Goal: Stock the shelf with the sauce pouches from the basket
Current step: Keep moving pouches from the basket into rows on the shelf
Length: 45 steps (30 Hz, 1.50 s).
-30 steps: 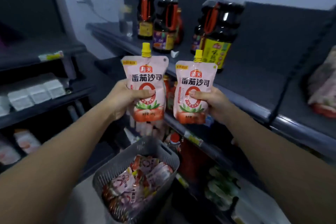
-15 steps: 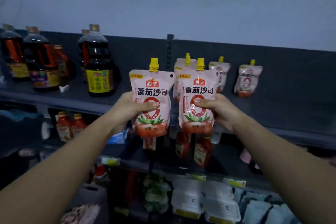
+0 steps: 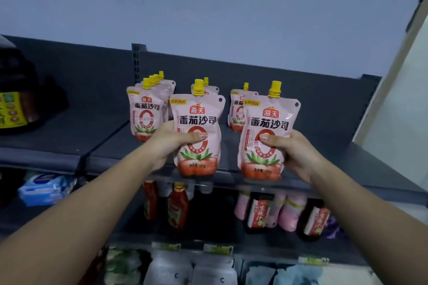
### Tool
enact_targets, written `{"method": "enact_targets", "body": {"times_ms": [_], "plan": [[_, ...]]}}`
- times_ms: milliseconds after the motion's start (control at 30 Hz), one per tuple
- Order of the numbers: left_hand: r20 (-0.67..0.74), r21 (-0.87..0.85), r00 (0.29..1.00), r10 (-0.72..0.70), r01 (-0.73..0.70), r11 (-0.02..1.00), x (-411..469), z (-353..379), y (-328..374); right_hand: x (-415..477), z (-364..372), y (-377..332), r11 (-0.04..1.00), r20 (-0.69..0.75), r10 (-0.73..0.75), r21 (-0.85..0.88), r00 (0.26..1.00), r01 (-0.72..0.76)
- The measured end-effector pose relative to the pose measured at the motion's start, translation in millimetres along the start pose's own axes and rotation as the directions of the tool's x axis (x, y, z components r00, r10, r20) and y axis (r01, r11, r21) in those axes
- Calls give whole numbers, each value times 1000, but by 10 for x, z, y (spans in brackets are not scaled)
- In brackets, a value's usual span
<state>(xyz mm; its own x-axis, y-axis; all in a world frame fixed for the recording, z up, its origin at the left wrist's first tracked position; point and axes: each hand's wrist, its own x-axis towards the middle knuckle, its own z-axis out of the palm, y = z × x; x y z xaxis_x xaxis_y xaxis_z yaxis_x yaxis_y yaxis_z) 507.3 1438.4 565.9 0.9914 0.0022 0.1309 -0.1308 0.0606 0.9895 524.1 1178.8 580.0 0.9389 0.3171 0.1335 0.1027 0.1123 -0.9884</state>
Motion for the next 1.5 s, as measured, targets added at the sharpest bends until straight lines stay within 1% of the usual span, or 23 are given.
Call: {"method": "enact_targets", "body": {"times_ms": [100,200,467,733,1067,1167,1233,1300,1400,1467,1500], "plan": [[-26,7,1000,-12,12,1000,193,34,-17,214,-170,48,1000,-6,2,5,1000,-2],[-33,49,999,-22,24,999,397,23,-24,449,-241,137,999,-29,20,33,999,-19],[-44,134,998,-45,51,990,1133,-203,-177,1134,-223,493,994,-93,108,-19,990,-110],[-14,159,998,-66,67,985,1873,-269,-333,1728,-320,591,997,-185,75,2,980,-76],[-59,123,996,-74,81,989,2266,-185,-474,2182,-627,670,996,-178,85,-6,980,-88],[-42,143,996,-74,80,987,2375,-197,-504,2324,-714,721,997,-146,68,-34,987,-74],[-31,190,997,-70,74,979,2444,-227,-514,2405,-774,745,996,-112,51,-68,992,-59],[-26,260,995,-92,96,961,2492,-272,-535,2432,-846,756,986,-41,58,-152,997,-63],[6,344,985,-175,162,925,2469,-317,-582,2393,-986,810,934,102,159,-338,982,-116],[7,372,976,-219,201,906,2441,-328,-612,2385,-1062,830,902,143,206,-411,968,-131],[-17,371,977,-215,206,906,2437,-329,-629,2400,-1084,839,894,137,202,-429,970,-126]]}}
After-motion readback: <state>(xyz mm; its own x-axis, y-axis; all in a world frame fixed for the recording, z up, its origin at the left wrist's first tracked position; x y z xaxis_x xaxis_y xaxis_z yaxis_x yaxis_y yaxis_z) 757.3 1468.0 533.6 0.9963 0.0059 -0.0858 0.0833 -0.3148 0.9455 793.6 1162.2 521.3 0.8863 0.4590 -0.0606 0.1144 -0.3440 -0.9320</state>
